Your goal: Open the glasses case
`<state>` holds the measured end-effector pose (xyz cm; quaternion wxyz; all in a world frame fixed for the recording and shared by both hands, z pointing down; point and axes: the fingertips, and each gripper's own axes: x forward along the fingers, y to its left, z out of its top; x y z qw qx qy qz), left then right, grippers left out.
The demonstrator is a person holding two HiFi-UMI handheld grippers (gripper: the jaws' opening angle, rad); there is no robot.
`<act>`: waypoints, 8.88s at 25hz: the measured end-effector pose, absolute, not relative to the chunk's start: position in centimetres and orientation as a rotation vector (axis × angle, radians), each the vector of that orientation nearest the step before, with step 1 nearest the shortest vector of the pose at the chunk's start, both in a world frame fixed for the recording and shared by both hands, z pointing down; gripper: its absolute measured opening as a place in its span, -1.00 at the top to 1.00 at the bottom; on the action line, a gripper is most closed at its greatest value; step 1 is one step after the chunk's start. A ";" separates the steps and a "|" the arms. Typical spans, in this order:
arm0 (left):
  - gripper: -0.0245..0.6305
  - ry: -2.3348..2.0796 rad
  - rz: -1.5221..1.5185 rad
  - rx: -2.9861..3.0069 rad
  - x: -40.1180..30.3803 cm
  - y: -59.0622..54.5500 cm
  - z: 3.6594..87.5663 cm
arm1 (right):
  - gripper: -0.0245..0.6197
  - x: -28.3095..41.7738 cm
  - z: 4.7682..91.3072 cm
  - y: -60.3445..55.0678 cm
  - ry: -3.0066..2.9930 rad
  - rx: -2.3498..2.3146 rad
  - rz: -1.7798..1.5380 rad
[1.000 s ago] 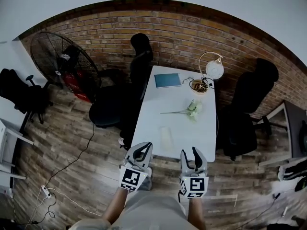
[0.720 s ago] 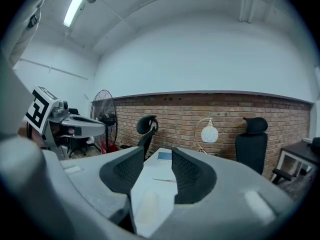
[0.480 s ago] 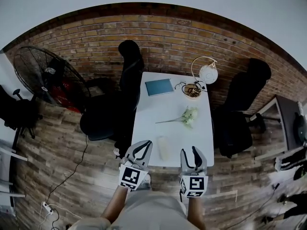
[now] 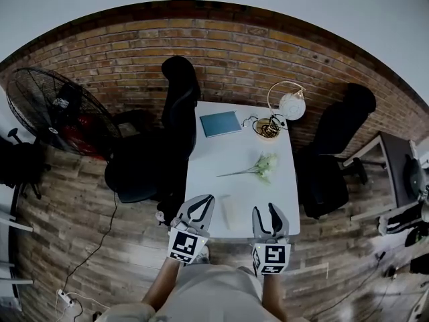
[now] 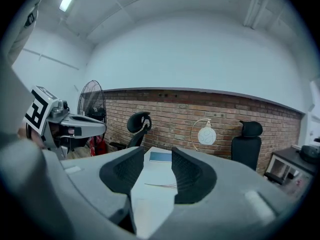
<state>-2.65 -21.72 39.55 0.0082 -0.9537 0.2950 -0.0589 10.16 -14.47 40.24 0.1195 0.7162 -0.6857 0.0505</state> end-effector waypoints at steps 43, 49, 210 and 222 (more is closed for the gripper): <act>0.90 0.923 -0.575 -3.093 0.1 -24.8 54.8 | 0.37 11.4 56.0 -17.8 -1.956 1.798 0.541; 0.90 0.937 -0.705 -3.086 0.1 -24.8 58.4 | 0.37 11.1 58.8 -17.6 -1.950 1.730 0.582; 0.90 0.545 -1.274 -3.045 5.8 -22.0 74.3 | 0.53 12.7 69.9 -14.1 -1.914 1.637 0.881; 0.90 0.516 -1.277 -3.045 5.8 -21.9 74.3 | 0.65 13.8 69.7 -13.8 -1.870 1.724 0.894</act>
